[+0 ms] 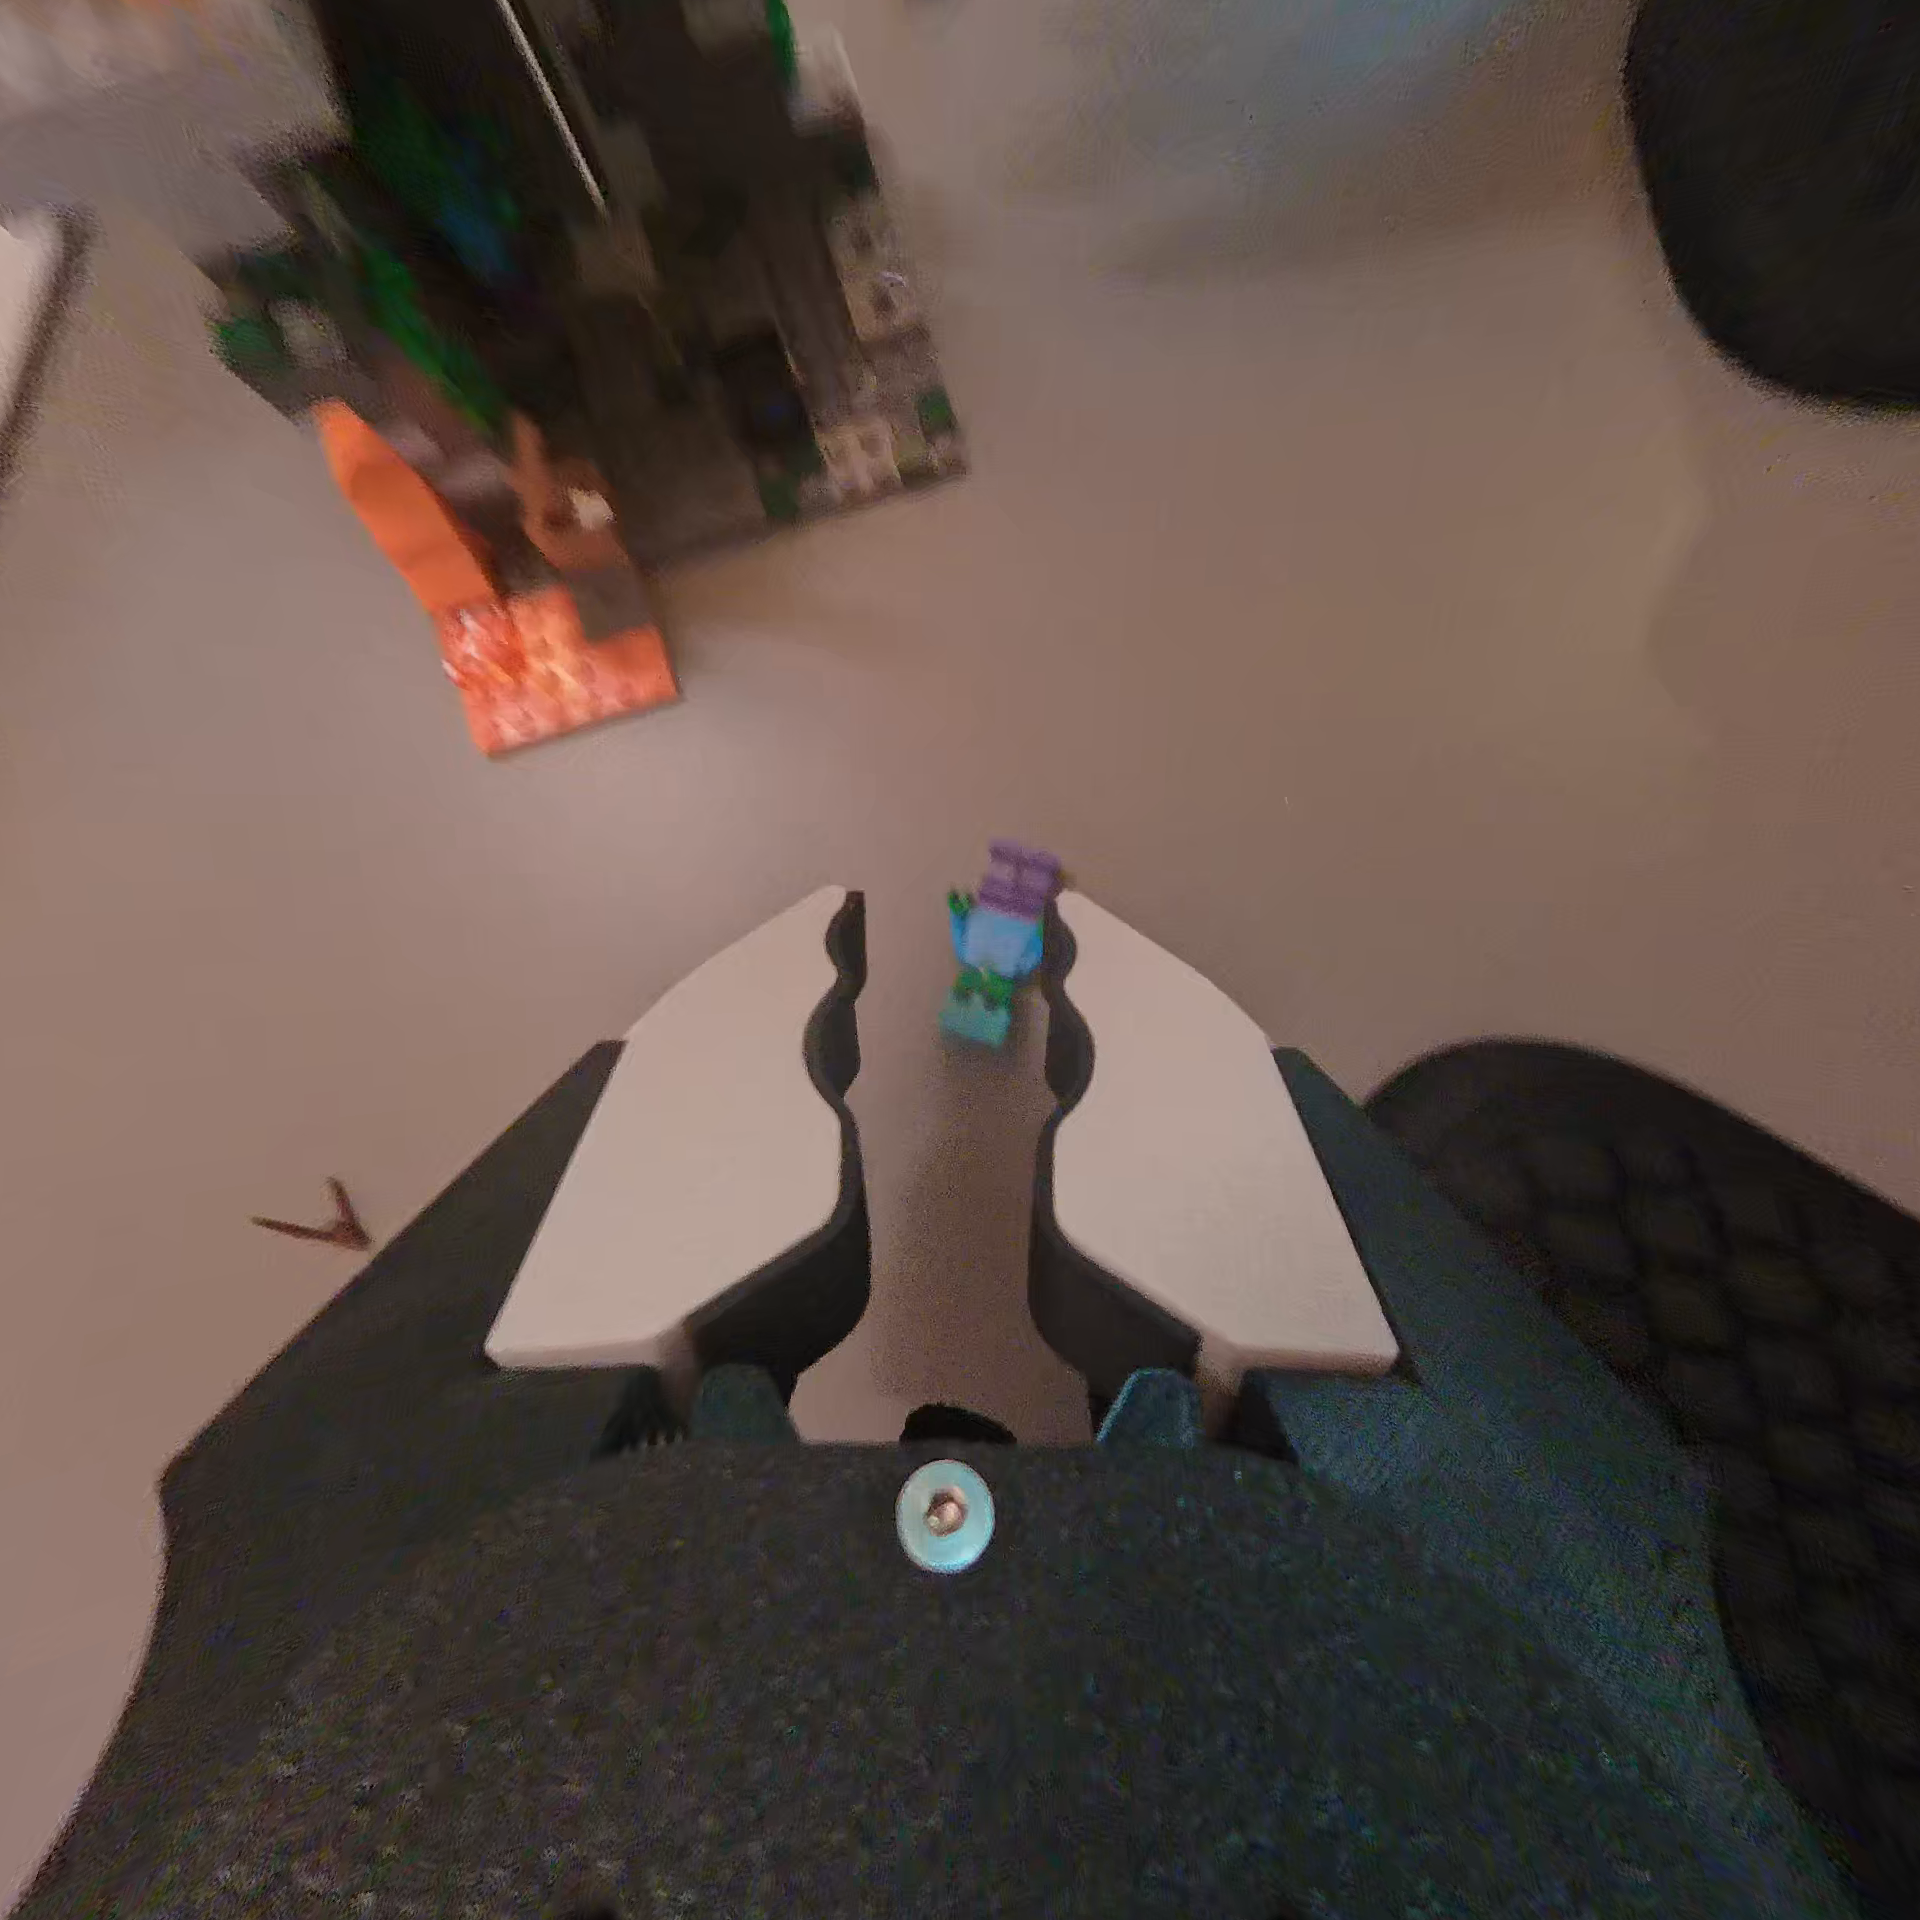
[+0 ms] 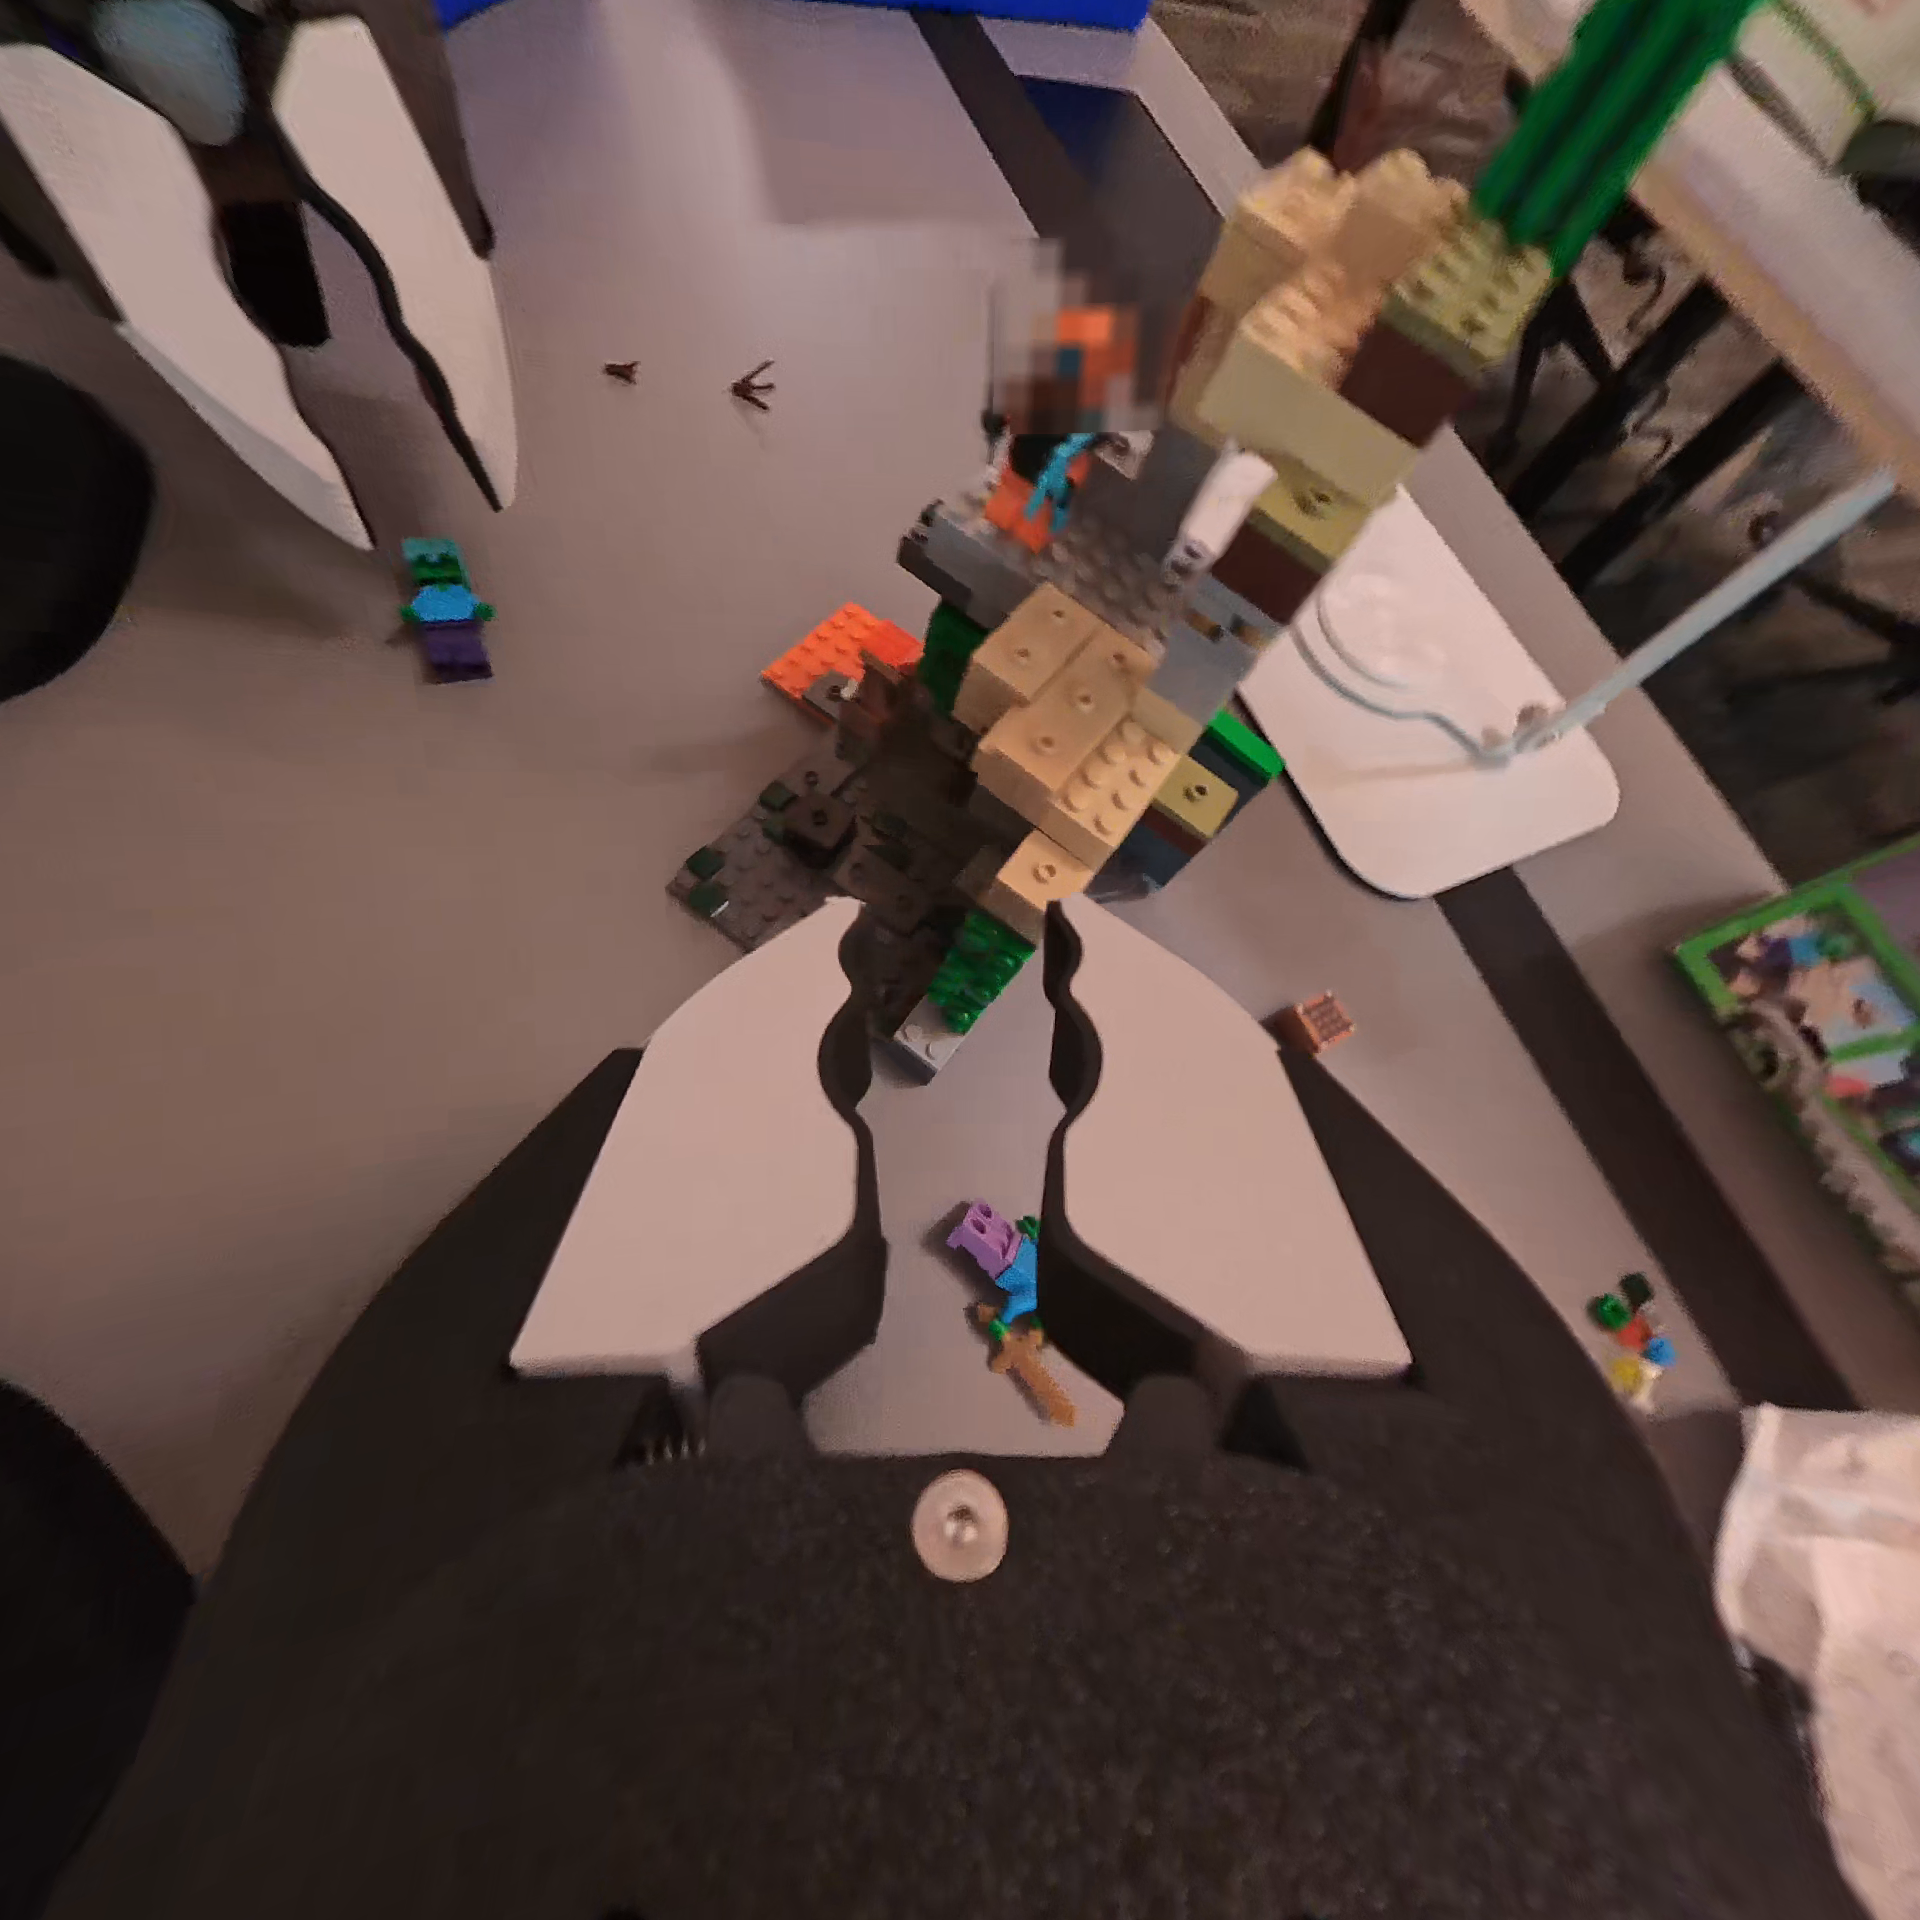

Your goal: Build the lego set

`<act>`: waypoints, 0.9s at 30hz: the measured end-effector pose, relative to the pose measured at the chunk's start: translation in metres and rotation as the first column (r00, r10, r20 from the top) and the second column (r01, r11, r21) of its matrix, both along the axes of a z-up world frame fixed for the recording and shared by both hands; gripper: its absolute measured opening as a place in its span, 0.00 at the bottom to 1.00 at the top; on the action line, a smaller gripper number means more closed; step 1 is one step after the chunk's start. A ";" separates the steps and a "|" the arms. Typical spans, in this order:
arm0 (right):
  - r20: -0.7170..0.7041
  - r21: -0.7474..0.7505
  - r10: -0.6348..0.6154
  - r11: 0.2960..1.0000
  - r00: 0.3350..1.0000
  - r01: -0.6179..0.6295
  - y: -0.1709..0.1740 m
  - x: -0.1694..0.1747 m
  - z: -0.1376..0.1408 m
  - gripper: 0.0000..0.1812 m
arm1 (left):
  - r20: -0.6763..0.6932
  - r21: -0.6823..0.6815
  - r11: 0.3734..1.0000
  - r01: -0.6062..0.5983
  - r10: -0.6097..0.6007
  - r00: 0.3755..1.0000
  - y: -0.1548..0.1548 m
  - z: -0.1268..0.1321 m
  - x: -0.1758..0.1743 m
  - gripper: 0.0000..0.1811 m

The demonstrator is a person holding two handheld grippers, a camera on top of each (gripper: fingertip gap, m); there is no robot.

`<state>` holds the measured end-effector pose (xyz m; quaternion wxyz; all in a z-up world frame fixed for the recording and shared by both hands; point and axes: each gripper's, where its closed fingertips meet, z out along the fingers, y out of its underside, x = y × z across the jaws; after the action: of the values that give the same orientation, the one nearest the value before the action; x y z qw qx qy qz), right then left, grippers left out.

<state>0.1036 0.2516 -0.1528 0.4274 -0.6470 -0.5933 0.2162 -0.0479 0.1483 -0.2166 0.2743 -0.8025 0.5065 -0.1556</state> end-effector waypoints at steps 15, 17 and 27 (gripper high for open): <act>-0.009 -0.122 0.224 0.967 0.975 -0.223 -0.060 -0.033 -0.017 0.16 | -0.112 0.167 0.974 0.153 -0.135 0.984 0.002 -0.013 0.015 0.09; -0.047 -0.225 0.265 0.937 0.963 -0.268 -0.077 -0.045 -0.024 0.18 | -0.154 0.257 0.939 0.227 -0.193 0.969 0.003 0.004 0.032 0.09; -0.233 -0.470 0.346 0.778 0.909 -0.416 -0.118 -0.057 -0.012 0.18 | -0.394 0.464 0.718 0.519 -0.358 0.846 -0.001 0.063 0.081 0.09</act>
<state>0.0464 0.1336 -0.1649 0.2269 -0.5869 -0.6034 0.4899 0.0335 0.1473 -0.1540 0.3756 -0.5564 0.7395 0.0505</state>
